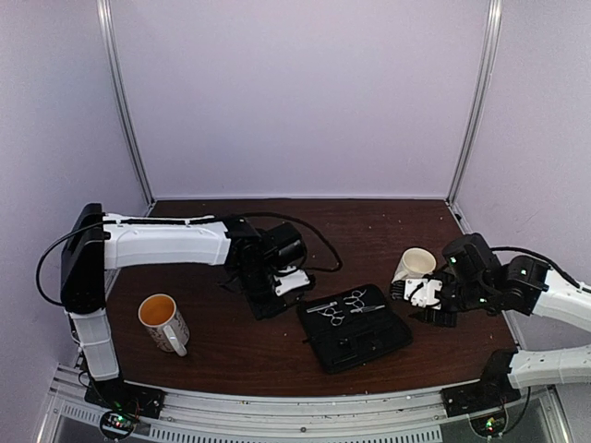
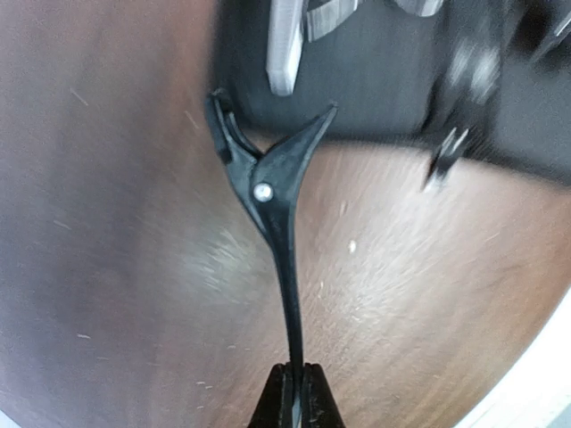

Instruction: Sort the hair-cutting tools

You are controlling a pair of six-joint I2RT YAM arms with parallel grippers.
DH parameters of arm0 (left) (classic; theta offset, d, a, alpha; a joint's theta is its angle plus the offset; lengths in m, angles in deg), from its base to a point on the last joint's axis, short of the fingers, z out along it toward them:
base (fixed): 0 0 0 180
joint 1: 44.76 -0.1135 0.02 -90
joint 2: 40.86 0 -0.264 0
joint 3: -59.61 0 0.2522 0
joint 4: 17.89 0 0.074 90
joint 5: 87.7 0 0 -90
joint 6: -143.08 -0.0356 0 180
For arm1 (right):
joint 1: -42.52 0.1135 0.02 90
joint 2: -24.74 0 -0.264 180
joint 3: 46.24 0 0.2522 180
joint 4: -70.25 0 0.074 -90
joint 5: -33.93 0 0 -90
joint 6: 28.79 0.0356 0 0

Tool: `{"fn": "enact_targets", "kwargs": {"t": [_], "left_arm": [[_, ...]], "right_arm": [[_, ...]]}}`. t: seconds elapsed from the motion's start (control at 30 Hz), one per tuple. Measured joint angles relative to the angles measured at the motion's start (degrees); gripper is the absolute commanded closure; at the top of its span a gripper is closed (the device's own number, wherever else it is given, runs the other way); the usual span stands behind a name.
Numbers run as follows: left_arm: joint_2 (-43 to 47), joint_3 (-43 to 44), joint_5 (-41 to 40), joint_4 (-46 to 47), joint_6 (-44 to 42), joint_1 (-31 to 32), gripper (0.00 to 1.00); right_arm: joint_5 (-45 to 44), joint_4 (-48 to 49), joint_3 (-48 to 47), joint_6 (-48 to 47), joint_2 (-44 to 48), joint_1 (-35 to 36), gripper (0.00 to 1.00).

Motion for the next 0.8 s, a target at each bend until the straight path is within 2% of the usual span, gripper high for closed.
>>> {"fn": "enact_targets", "kwargs": {"t": [0.23,0.43,0.67,0.8], "left_arm": [[0.5,12.7,5.2,-0.4,-0.4,1.3,1.0],[-7.2,23.7,11.6,2.9,-0.3,3.8,1.0],[-18.3,33.1,17.2,7.7,1.0,5.7,1.0],[-21.2,34.9,20.7,11.7,2.4,6.3,1.0]], "right_arm": [[2.9,0.1,1.8,0.6,1.8,-4.2,0.51],[8.0,-2.4,2.0,1.3,3.2,-10.8,0.51],[15.3,-7.3,-2.5,-0.3,2.6,-24.2,0.52],[19.5,-9.9,-4.7,-2.8,-0.2,-30.8,0.52]]}}
